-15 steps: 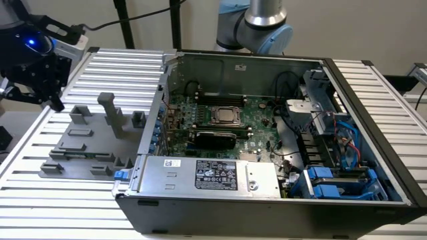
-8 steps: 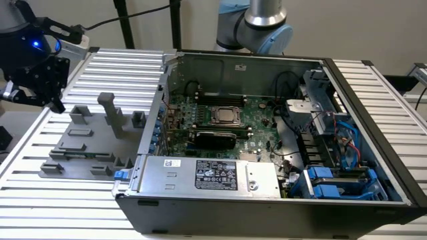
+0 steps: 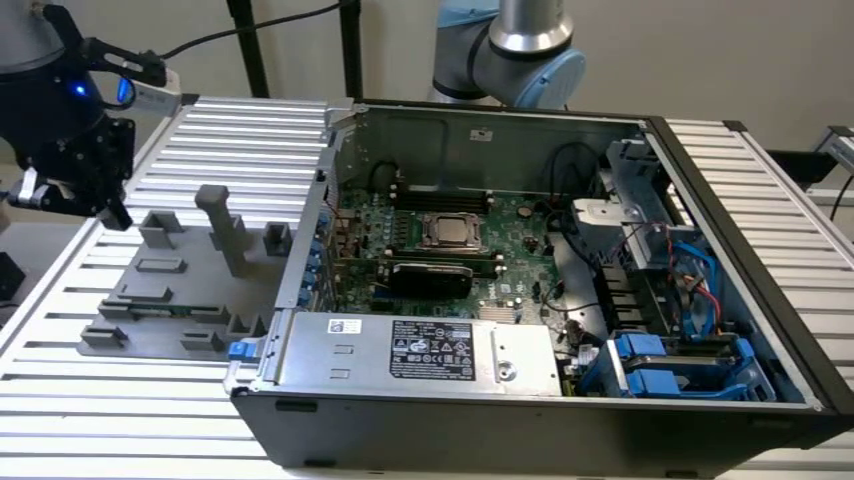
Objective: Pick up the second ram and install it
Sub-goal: 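Pick up the second ram and move it above second insertion slot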
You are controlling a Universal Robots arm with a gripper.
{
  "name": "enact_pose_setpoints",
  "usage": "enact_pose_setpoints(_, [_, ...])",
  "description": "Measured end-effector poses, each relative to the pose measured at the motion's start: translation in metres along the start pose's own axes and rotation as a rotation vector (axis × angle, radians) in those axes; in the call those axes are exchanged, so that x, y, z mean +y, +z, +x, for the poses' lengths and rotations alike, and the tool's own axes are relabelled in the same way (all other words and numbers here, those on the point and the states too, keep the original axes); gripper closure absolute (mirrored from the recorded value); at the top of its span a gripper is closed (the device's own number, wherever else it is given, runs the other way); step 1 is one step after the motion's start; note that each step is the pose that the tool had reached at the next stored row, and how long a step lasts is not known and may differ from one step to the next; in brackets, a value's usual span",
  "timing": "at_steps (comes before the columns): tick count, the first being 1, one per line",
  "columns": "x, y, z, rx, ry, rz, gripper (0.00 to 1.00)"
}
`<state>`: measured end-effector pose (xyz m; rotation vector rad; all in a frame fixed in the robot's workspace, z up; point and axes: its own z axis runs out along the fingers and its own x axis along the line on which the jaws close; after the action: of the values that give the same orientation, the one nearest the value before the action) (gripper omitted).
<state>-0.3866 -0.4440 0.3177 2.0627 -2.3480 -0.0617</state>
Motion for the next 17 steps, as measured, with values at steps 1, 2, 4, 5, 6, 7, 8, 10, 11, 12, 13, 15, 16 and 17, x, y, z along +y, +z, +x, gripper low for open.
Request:
enact_pose_setpoints(1, [-0.0001,0.0006,0.000,0.0006,-0.008,0.0018,0.89])
enact_pose_setpoints(2, [-0.0001,0.0013,0.000,0.0011,-0.015,0.0035,0.89])
enact_pose_setpoints(4, [-0.0004,0.0027,0.000,0.0023,-0.024,0.0065,0.89])
enact_pose_setpoints(5, [-0.0007,0.0034,0.001,0.0030,-0.028,0.0074,0.89])
enact_pose_setpoints(6, [-0.0011,0.0042,0.001,0.0036,-0.031,0.0083,0.89])
enact_pose_setpoints(7, [-0.0016,0.0050,0.001,0.0040,-0.033,0.0091,0.89])
enact_pose_setpoints(8, [-0.0022,0.0059,0.002,0.0044,-0.036,0.0101,0.89])
enact_pose_setpoints(10, [-0.0036,0.0079,0.002,0.0050,-0.042,0.0111,0.89])
enact_pose_setpoints(11, [-0.0044,0.0090,0.002,0.0053,-0.045,0.0114,0.89])
enact_pose_setpoints(12, [-0.0053,0.0102,0.002,0.0056,-0.049,0.0117,0.89])
enact_pose_setpoints(13, [-0.0062,0.0114,0.002,0.0059,-0.053,0.0121,0.89])
enact_pose_setpoints(15, [-0.0076,0.0137,0.002,0.0062,-0.062,0.0129,0.89])
enact_pose_setpoints(16, [-0.0082,0.0150,0.002,0.0064,-0.067,0.0132,0.89])
enact_pose_setpoints(17, [-0.0086,0.0162,0.003,0.0067,-0.072,0.0133,0.89])
